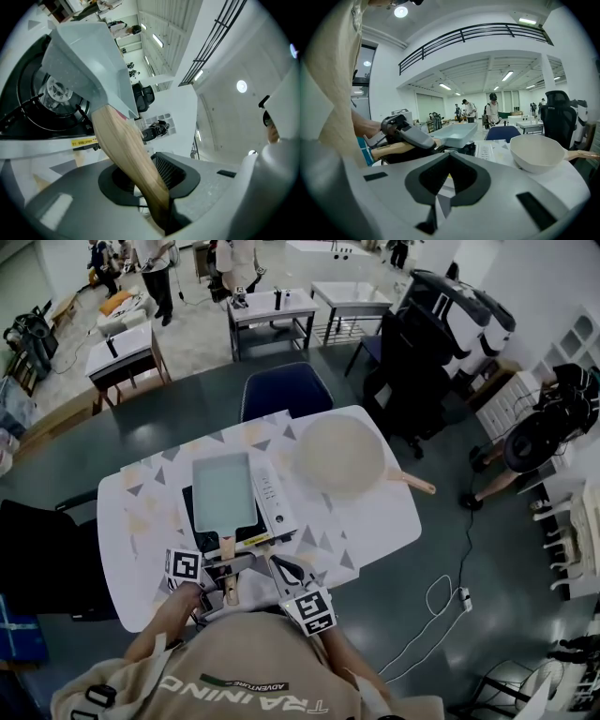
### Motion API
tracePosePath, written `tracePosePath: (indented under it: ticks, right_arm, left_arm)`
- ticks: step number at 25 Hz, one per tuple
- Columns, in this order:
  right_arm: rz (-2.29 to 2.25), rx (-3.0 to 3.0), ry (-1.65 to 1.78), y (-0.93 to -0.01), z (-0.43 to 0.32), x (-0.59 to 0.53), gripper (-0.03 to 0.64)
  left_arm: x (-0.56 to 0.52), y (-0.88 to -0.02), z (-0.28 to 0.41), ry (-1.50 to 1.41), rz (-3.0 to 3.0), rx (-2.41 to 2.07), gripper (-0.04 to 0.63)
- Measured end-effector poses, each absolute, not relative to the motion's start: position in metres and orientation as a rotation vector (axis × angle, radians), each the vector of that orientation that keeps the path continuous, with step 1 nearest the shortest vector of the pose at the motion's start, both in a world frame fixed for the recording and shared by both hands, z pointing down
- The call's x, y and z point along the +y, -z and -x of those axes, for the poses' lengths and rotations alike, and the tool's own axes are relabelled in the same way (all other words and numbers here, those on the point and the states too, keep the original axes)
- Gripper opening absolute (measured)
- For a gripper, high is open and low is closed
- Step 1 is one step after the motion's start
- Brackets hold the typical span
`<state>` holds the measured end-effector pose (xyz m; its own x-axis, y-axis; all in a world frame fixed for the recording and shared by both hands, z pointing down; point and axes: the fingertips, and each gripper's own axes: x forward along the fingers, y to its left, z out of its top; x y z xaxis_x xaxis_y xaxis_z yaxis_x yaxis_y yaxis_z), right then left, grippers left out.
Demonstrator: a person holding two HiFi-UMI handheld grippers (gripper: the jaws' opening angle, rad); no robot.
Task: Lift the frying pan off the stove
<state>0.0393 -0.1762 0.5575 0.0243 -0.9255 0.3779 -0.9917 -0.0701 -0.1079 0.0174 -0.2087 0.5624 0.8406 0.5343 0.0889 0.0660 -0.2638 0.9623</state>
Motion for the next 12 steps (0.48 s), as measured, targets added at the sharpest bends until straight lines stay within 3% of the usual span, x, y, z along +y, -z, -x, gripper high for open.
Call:
tracePosePath:
  ticks: [12]
  right_arm:
    - [-2.106, -2.028, -0.479, -0.545, -0.051, -0.184, -0.003]
  left_arm:
    - [-0.213, -0.532, -0.015, -0.432, -1.840, 0.464, 0.113]
